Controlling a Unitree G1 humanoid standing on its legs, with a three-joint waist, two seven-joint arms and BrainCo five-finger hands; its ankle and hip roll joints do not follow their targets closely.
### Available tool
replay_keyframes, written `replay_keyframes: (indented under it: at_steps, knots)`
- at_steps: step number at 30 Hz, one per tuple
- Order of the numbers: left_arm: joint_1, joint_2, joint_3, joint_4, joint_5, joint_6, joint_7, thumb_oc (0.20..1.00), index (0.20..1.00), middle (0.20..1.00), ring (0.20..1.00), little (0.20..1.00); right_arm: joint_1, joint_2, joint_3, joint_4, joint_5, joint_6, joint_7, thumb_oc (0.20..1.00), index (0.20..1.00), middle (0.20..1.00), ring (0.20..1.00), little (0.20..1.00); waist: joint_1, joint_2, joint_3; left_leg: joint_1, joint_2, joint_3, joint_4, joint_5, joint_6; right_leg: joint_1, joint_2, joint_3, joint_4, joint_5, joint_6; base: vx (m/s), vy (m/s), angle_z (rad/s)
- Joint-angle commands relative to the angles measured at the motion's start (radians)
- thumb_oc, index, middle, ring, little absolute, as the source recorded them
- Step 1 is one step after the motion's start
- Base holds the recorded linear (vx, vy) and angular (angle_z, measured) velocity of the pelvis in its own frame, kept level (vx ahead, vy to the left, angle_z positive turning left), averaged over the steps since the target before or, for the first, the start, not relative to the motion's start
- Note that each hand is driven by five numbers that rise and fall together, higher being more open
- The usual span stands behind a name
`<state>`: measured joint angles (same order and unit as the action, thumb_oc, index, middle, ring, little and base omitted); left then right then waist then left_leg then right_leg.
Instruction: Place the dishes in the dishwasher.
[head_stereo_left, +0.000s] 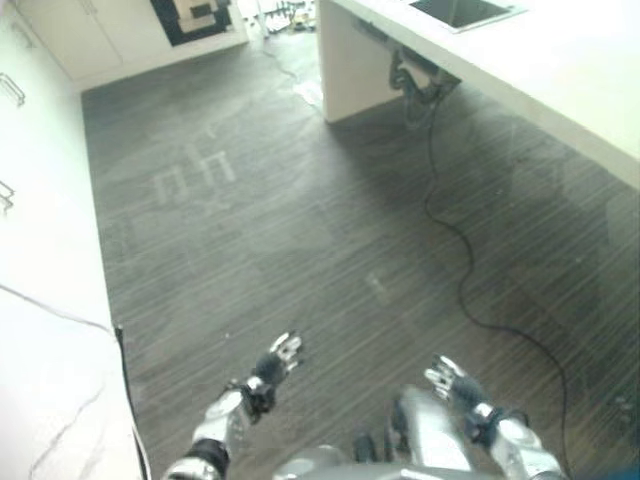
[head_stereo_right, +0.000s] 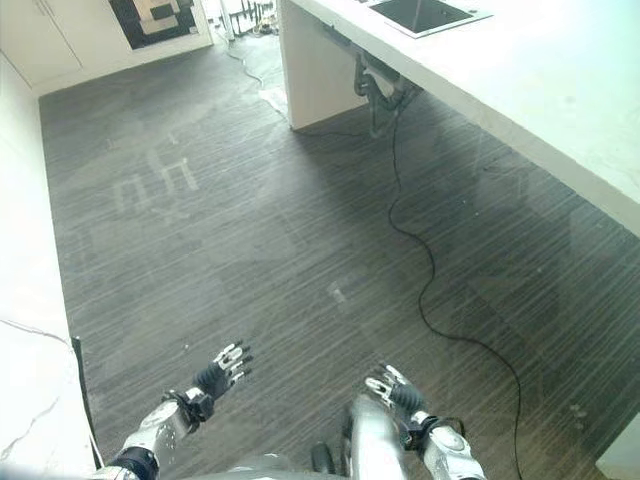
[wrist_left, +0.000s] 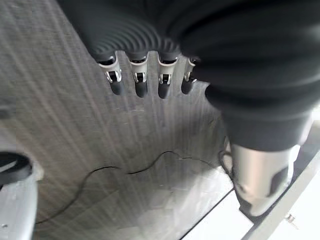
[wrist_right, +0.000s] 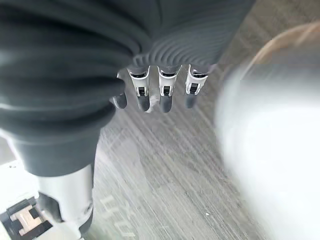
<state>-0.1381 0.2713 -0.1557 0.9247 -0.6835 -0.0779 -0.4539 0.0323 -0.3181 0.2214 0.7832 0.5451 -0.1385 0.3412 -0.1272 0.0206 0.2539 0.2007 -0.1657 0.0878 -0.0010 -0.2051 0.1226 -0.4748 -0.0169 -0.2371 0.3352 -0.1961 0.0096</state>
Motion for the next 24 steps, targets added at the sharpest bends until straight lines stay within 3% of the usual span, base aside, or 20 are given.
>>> replay_keyframes:
  at_steps: [1, 4, 5, 6, 7, 9, 11, 12, 14, 16, 17, 20, 21, 22, 24]
  knots:
    - [0.067, -0.006, 0.003, -0.021, 0.034, -0.031, -0.009, 1.0, 1.0, 1.0, 1.0, 1.0, -0.02, -0.032, -0.066, 0.005, 0.007, -0.008, 0.026, 1.0, 1.0, 1.0, 1.0, 1.0, -0.013, -0.008, 0.027, 0.012, 0.082, -0.025, 0.026, -0.032, -0.035, 0.199, -0.084, 0.017, -0.095, 0.247, 0.121, 0.7, -0.162, 0.79]
    - [0.068, -0.038, -0.013, -0.011, 0.018, -0.024, -0.002, 1.0, 1.0, 1.0, 1.0, 1.0, -0.025, -0.047, -0.074, 0.019, 0.019, -0.002, 0.012, 1.0, 1.0, 1.0, 1.0, 1.0, -0.032, -0.003, -0.015, 0.054, 0.093, -0.056, 0.136, -0.037, -0.08, 0.239, -0.059, 0.03, -0.087, 0.196, 0.068, 0.44, -0.155, 0.31]
    - [0.066, -0.048, -0.016, -0.015, 0.02, -0.022, -0.003, 1.0, 1.0, 1.0, 1.0, 1.0, -0.032, -0.058, -0.065, 0.016, 0.0, 0.004, 0.008, 1.0, 1.0, 1.0, 1.0, 1.0, -0.039, 0.001, -0.031, 0.033, 0.124, -0.044, 0.294, 0.078, -0.136, 0.281, -0.039, 0.037, -0.097, 0.163, 0.034, 0.66, -0.315, 0.4]
    - [0.07, -0.058, -0.016, -0.012, 0.014, -0.035, -0.014, 1.0, 1.0, 1.0, 1.0, 1.0, -0.036, -0.08, -0.043, 0.008, -0.006, 0.014, -0.001, 1.0, 1.0, 1.0, 1.0, 1.0, -0.017, -0.022, -0.033, -0.124, 0.119, -0.052, 0.665, 0.203, -0.18, 0.367, -0.034, 0.046, -0.12, 0.121, -0.015, 0.7, -0.357, 0.44]
    - [0.068, -0.053, -0.004, -0.023, 0.042, -0.017, -0.033, 1.0, 1.0, 1.0, 1.0, 1.0, -0.036, -0.092, -0.044, 0.013, 0.01, 0.013, 0.013, 1.0, 1.0, 1.0, 1.0, 1.0, 0.019, -0.043, -0.01, -0.322, 0.169, 0.013, 0.788, 0.173, -0.147, 0.478, -0.026, 0.066, -0.15, 0.077, -0.032, 0.65, -0.25, 0.34]
    - [0.065, -0.045, -0.012, -0.014, 0.059, -0.028, -0.046, 1.0, 1.0, 1.0, 1.0, 1.0, -0.047, -0.092, -0.039, 0.018, 0.014, 0.011, 0.021, 1.0, 1.0, 1.0, 1.0, 1.0, 0.031, -0.046, -0.003, -0.326, 0.205, 0.069, 0.573, 0.134, -0.122, 0.516, -0.024, 0.074, -0.176, 0.059, -0.023, 0.4, 0.075, -0.37]
    - [0.063, -0.043, -0.025, 0.003, 0.058, -0.044, -0.048, 1.0, 1.0, 1.0, 1.0, 1.0, -0.055, -0.091, -0.038, 0.032, 0.011, 0.006, 0.021, 1.0, 1.0, 1.0, 1.0, 1.0, 0.046, -0.037, 0.007, -0.321, 0.226, 0.067, 0.345, 0.149, -0.136, 0.558, -0.019, 0.091, -0.21, 0.05, -0.006, 0.43, 0.313, -0.85]
    - [0.071, -0.044, -0.025, 0.018, 0.054, -0.054, -0.062, 1.0, 1.0, 1.0, 1.0, 1.0, -0.054, -0.091, -0.031, 0.05, 0.021, -0.004, 0.021, 1.0, 1.0, 1.0, 1.0, 1.0, 0.071, -0.027, 0.016, -0.338, 0.243, 0.017, 0.157, 0.201, -0.17, 0.606, -0.012, 0.117, -0.251, 0.042, 0.012, 0.51, 0.361, -0.63]
    - [0.078, -0.047, -0.027, 0.027, 0.076, -0.071, -0.079, 1.0, 1.0, 1.0, 1.0, 1.0, -0.048, -0.091, -0.035, 0.078, 0.035, -0.03, 0.032, 1.0, 1.0, 1.0, 1.0, 1.0, 0.09, -0.02, 0.018, -0.385, 0.29, 0.02, 0.083, 0.29, -0.201, 0.648, -0.011, 0.122, -0.288, 0.042, 0.02, 0.44, 0.325, -1.07]
    - [0.081, -0.047, -0.028, 0.024, 0.089, -0.082, -0.084, 1.0, 1.0, 1.0, 1.0, 1.0, -0.039, -0.096, -0.048, 0.069, 0.028, -0.032, 0.038, 1.0, 1.0, 1.0, 1.0, 1.0, 0.087, -0.015, 0.012, -0.391, 0.321, 0.085, 0.074, 0.304, -0.201, 0.669, -0.032, 0.095, -0.301, 0.038, 0.035, 0.27, 0.327, -0.74]
    - [0.079, -0.046, -0.027, 0.023, 0.091, -0.08, -0.083, 1.0, 1.0, 1.0, 1.0, 1.0, -0.04, -0.096, -0.049, 0.073, 0.026, -0.034, 0.039, 1.0, 1.0, 1.0, 1.0, 1.0, 0.088, -0.015, 0.006, -0.386, 0.319, 0.094, 0.067, 0.301, -0.2, 0.673, -0.042, 0.089, -0.304, 0.038, 0.041, 0.36, 0.524, -0.11]
    - [0.048, -0.02, -0.051, 0.022, 0.132, -0.066, -0.059, 1.0, 1.0, 1.0, 1.0, 1.0, -0.03, -0.067, -0.077, 0.098, 0.025, -0.029, 0.042, 1.0, 1.0, 1.0, 1.0, 1.0, 0.098, -0.004, -0.034, -0.305, 0.235, 0.067, 0.018, 0.237, -0.139, 0.659, -0.085, 0.069, -0.174, -0.009, 0.077, 0.49, 0.679, -0.26]
    - [0.033, -0.006, -0.057, 0.026, 0.107, -0.056, -0.051, 1.0, 1.0, 1.0, 1.0, 1.0, -0.032, -0.049, -0.075, 0.099, 0.02, -0.036, 0.037, 1.0, 1.0, 1.0, 1.0, 1.0, 0.096, -0.003, -0.035, -0.258, 0.197, 0.071, -0.011, 0.219, -0.103, 0.602, -0.111, 0.049, -0.035, 0.037, 0.097, 0.33, 0.617, 0.34]
    - [0.023, 0.0, -0.057, 0.026, 0.104, -0.052, -0.044, 1.0, 1.0, 1.0, 1.0, 1.0, -0.035, -0.039, -0.067, 0.094, 0.022, -0.037, 0.036, 1.0, 1.0, 1.0, 1.0, 1.0, 0.096, 0.006, -0.035, -0.232, 0.187, 0.083, -0.025, 0.203, -0.081, 0.545, -0.121, 0.017, 0.076, 0.072, 0.108, 0.21, 0.47, 0.48]
    - [0.01, 0.006, -0.065, 0.025, 0.07, -0.053, -0.017, 1.0, 1.0, 1.0, 1.0, 1.0, -0.059, -0.02, -0.047, 0.099, 0.001, -0.039, 0.033, 1.0, 1.0, 1.0, 1.0, 1.0, 0.089, 0.014, -0.008, -0.163, 0.171, 0.116, -0.067, 0.18, -0.062, 0.436, -0.111, -0.03, 0.19, 0.072, 0.109, 0.13, 0.366, 0.28]
